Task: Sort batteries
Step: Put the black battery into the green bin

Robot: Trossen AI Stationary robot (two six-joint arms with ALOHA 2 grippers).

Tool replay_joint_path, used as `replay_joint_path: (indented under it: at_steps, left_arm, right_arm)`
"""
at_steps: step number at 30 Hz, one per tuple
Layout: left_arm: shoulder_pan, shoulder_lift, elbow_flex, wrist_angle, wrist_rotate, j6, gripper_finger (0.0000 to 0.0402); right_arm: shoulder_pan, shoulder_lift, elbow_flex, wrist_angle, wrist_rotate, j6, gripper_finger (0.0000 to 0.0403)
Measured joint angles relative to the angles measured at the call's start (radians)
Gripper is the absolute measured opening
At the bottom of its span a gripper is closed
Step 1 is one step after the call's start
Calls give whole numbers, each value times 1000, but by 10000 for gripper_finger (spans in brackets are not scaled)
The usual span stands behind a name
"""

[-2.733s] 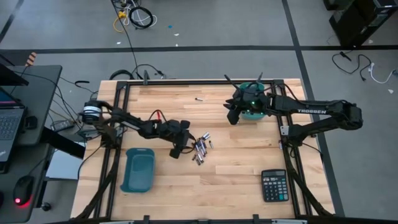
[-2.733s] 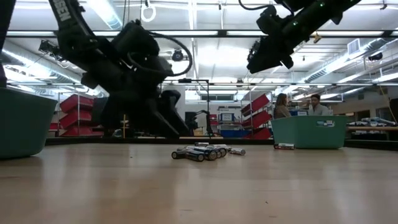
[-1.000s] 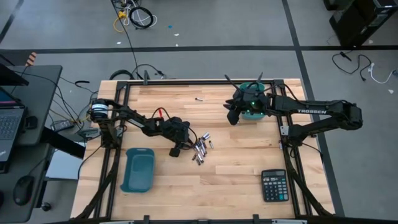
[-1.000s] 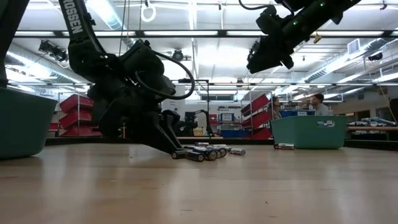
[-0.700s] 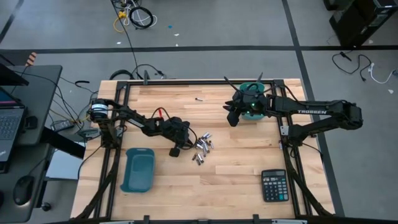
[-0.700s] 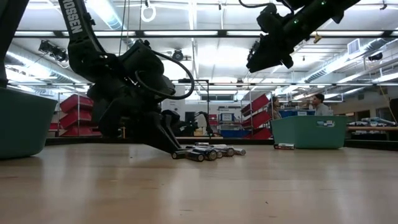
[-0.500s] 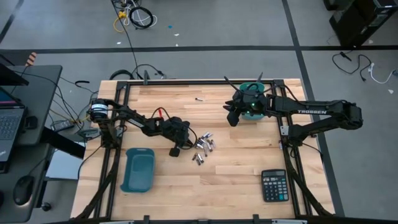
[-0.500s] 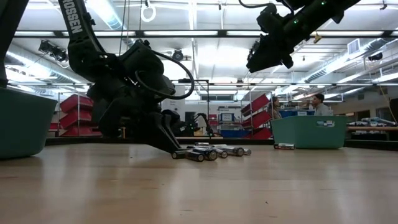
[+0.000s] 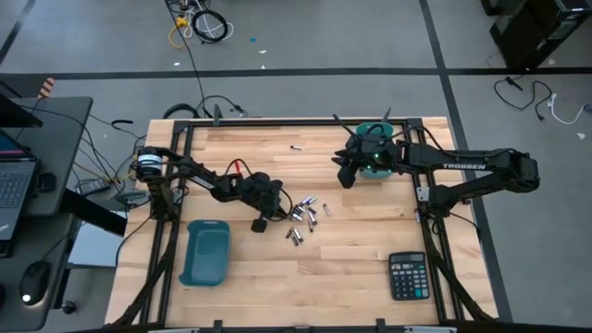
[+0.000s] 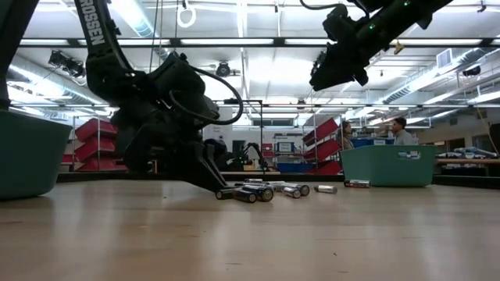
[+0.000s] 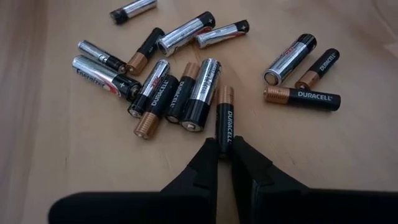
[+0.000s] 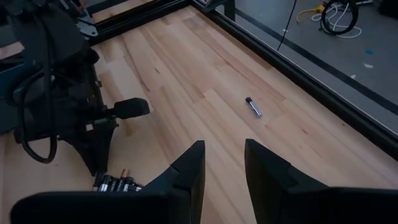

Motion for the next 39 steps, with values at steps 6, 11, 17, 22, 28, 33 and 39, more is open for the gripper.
replay_joint_path:
  at_steps: [6, 11, 17, 22, 28, 33, 39]
  left_arm:
    - [6, -44, -4, -18, 54, 1, 24]
    - [12, -116, -2, -25, 139, -3, 24]
    - [12, -208, 0, 0, 119, -7, 24]
    - [18, -262, 1, 78, -1, -33, 24]
    - [21, -270, 2, 280, -69, -60, 24]
    - [21, -270, 2, 458, -70, -105, 24]
    - [22, -270, 2, 515, -70, -112, 24]
  right_arm:
    - [19, 0, -1, 0, 0, -9, 98]
    - [36, 0, -1, 11, 0, -22, 98]
    - [97, 18, -1, 68, 0, -139, 98]
    - [166, 41, -1, 202, 3, -269, 98]
    - [240, 83, -2, 334, 8, -410, 98]
    - [273, 138, -2, 463, 10, -496, 98]
    - [284, 189, 0, 605, 12, -546, 101]
